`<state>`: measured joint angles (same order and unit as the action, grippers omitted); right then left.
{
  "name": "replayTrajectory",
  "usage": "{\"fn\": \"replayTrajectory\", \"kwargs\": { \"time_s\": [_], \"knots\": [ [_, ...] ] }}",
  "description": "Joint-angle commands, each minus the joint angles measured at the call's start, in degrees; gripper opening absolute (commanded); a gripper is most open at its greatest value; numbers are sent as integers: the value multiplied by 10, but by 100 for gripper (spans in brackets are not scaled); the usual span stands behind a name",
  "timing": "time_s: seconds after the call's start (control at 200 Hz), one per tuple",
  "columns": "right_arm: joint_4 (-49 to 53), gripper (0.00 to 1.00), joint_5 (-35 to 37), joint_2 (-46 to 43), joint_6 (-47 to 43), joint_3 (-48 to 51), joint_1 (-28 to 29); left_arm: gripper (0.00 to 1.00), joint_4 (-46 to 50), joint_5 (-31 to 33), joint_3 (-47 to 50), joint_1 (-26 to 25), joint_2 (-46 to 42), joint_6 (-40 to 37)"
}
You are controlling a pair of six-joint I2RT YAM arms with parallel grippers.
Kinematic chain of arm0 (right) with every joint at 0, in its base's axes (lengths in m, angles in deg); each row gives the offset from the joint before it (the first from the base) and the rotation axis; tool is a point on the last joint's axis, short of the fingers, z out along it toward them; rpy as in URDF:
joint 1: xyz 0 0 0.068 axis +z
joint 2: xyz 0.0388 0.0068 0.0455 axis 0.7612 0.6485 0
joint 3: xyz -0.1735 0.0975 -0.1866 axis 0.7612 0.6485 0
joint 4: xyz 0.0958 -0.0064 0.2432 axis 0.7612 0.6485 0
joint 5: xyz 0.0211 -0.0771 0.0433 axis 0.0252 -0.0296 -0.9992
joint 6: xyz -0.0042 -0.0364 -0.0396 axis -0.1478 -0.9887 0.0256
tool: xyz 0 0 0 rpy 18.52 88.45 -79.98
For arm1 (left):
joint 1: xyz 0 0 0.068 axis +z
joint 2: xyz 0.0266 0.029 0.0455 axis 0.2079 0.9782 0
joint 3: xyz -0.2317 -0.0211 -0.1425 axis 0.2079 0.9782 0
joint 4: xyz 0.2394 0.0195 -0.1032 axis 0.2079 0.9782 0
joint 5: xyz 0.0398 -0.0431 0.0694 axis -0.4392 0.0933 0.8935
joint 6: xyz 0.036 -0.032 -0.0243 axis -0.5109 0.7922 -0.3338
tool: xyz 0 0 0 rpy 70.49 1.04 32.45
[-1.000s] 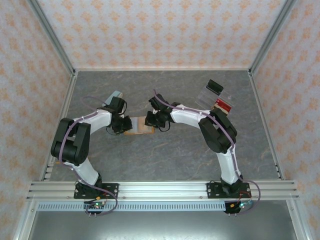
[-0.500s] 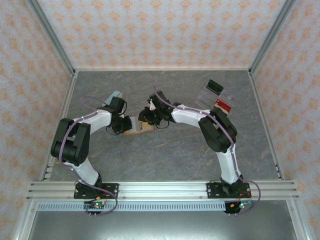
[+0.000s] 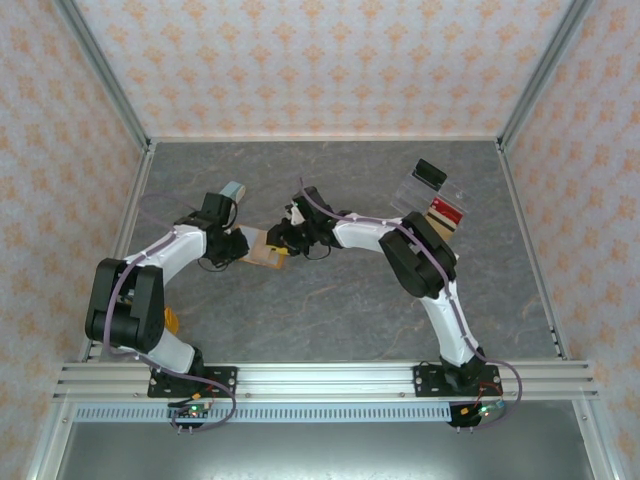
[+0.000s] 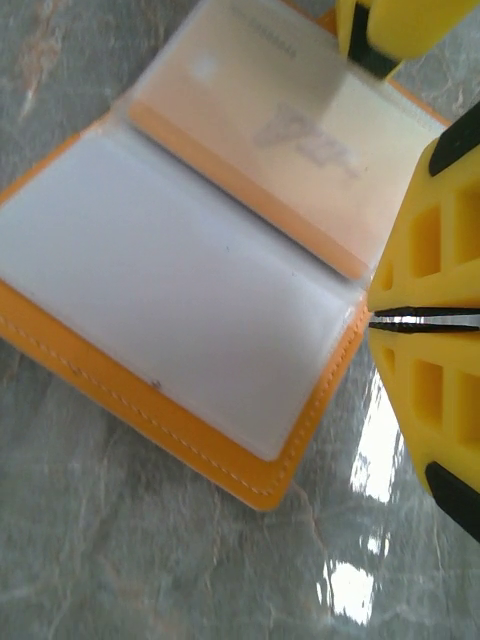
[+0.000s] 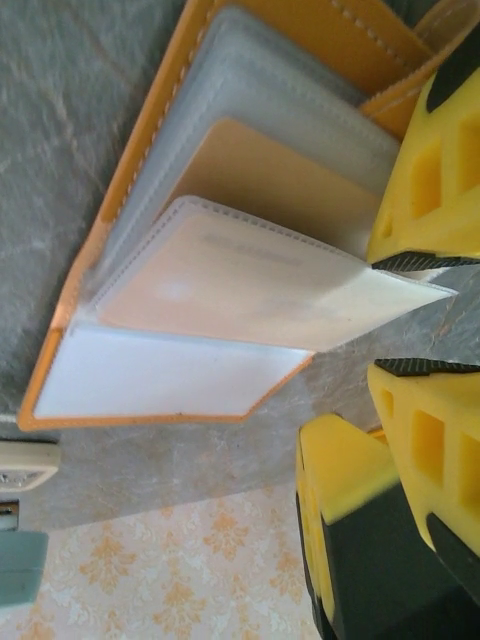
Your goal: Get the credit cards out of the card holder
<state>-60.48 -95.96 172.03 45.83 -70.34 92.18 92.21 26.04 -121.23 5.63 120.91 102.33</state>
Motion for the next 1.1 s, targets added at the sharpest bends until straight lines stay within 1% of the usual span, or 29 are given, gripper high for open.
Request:
{"fn": "replayTrajectory", "kwargs": {
  "time_s": [0.0, 0.215, 0.335, 0.515, 0.611, 0.716, 0.801, 0.851, 0.926, 1.096],
  "knots": [
    [-37, 31, -15, 7, 13, -28, 5, 15, 19, 30, 10, 6, -7, 3],
    [-66, 31, -11, 14, 33, -42, 5, 15, 16, 34, 8, 14, -2, 5],
    [-60, 31, -9, 32, 33, -68, 7, 15, 22, 57, 13, 16, -23, 11],
    [-45, 31, -10, 68, 29, -122, 9, 15, 33, 67, 21, 18, -52, 12],
    [-37, 32, -6, 86, 23, -150, 12, 15, 43, 88, 25, 18, -69, 15],
    [-35, 34, -5, 108, 23, -178, 14, 15, 51, 113, 31, 19, -89, 24],
    [-34, 40, 0, 119, 22, -190, 14, 15, 53, 124, 34, 19, -101, 28],
    [-35, 42, 3, 122, 20, -190, 14, 15, 52, 124, 34, 19, -105, 27],
    [-22, 43, 10, 121, 13, -191, 15, 15, 52, 115, 30, 19, -102, 22],
    [56, 41, 23, 119, -25, -194, 18, 15, 37, 79, 23, 20, -75, 14]
  ]
}}
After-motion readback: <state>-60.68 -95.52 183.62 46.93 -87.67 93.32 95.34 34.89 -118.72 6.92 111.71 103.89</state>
